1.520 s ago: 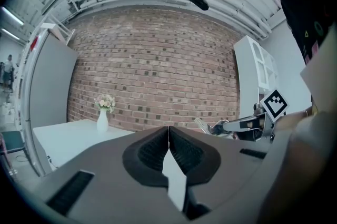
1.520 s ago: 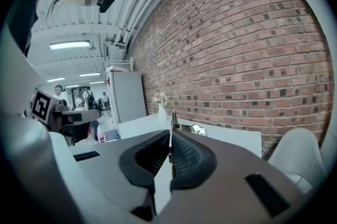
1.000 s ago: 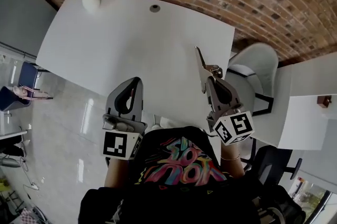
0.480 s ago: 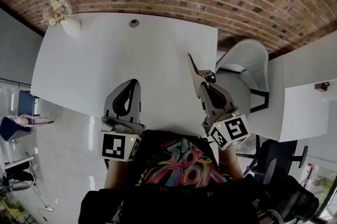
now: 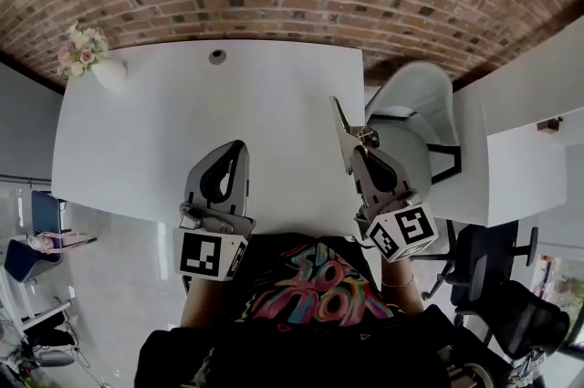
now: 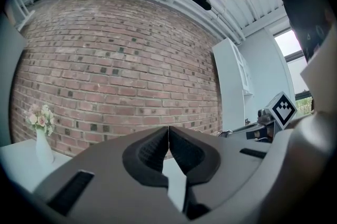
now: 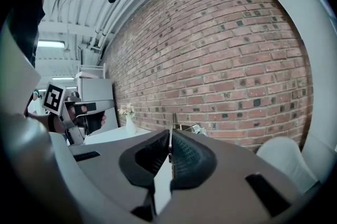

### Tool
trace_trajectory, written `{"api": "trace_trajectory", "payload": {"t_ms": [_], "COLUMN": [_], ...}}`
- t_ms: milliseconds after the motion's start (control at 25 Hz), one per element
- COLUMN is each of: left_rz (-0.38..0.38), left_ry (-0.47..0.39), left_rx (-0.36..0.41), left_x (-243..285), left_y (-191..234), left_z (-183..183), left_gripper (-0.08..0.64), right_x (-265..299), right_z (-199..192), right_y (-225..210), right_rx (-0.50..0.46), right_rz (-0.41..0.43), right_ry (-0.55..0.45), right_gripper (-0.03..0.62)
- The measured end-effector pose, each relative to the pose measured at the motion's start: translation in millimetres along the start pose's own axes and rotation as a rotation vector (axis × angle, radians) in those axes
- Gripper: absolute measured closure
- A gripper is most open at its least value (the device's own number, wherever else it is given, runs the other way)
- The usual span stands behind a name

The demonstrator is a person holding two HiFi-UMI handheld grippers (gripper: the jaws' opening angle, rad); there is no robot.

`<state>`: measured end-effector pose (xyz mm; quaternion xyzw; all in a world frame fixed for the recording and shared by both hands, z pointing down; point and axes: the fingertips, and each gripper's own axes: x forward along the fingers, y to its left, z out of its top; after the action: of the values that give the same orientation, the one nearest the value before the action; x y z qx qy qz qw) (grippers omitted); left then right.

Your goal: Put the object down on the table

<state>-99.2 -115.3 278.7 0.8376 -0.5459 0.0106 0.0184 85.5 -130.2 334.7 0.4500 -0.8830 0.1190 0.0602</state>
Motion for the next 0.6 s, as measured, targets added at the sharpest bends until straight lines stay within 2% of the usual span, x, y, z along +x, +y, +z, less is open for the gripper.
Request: {"api": "trace_trajectory", "payload": {"t_ms": [240, 600], "left_rz": [-0.029, -0.063], "left_ry": [0.003, 0.042], "left_rx": [-0.01, -0.032], "left_x": [3, 13], "left_y": [-2, -4], "left_z": [-5, -23], "left_gripper": [0.535, 0.535], "right_x": [-3, 7], "right_z": [5, -11], "right_y": [-1, 2], "right_rx": [-0.01, 0.0], "right_rz": [-0.027, -0.014], "right_ry": [-0.007, 0.034], "right_gripper": [0.571, 0.569]}}
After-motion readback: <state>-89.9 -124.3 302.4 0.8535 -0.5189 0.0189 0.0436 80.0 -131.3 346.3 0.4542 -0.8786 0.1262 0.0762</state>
